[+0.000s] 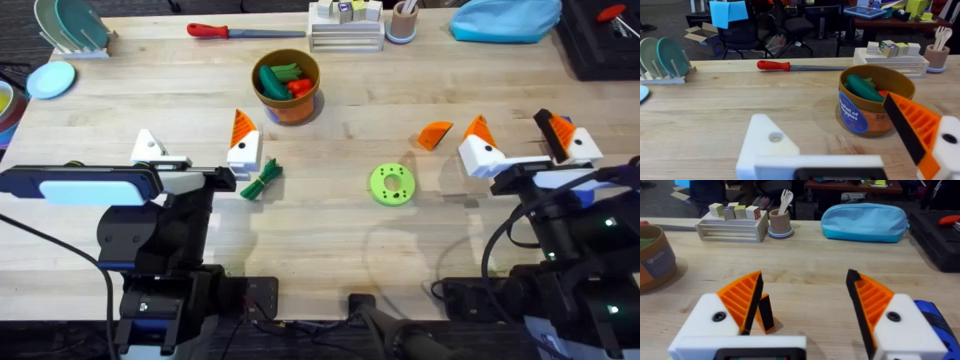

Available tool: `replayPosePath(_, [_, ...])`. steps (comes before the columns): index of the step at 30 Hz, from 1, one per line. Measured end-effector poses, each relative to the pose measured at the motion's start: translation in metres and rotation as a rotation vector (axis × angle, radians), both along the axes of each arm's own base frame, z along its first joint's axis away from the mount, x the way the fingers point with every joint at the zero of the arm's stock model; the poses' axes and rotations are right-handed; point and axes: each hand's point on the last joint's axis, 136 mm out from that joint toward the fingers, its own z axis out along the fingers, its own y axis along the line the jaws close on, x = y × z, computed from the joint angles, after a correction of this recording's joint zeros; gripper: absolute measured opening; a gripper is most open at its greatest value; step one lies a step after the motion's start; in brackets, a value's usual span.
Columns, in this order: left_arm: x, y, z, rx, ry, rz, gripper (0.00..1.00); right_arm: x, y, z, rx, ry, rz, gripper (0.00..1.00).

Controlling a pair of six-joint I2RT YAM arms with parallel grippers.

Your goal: Pick up the gripper from the table and insert it into the empty holder that is missing its gripper. Then pick up a screw, insert it into the mounting hole, and use the screwdriver to tighten it. Finally, clean up the table by picking up the vegetable and placing it into the bucket.

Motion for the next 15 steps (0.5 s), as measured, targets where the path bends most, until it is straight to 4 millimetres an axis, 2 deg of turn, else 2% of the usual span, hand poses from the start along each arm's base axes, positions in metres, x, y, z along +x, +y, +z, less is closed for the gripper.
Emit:
replayPosePath(13, [0.0, -0.0003, -0.0003, 0.003, 0.001, -0.002, 0.991, -0.0001, 0.0, -0.001, 0.0, 0.004, 0.0, 0.991])
replayPosePath(15, [-0.0005, -0.0013, -0.0067, 0.003, 0.032, -0.008, 0.991, -0.0001, 0.0, -0.0006, 0.019, 0.004, -0.002, 0.991])
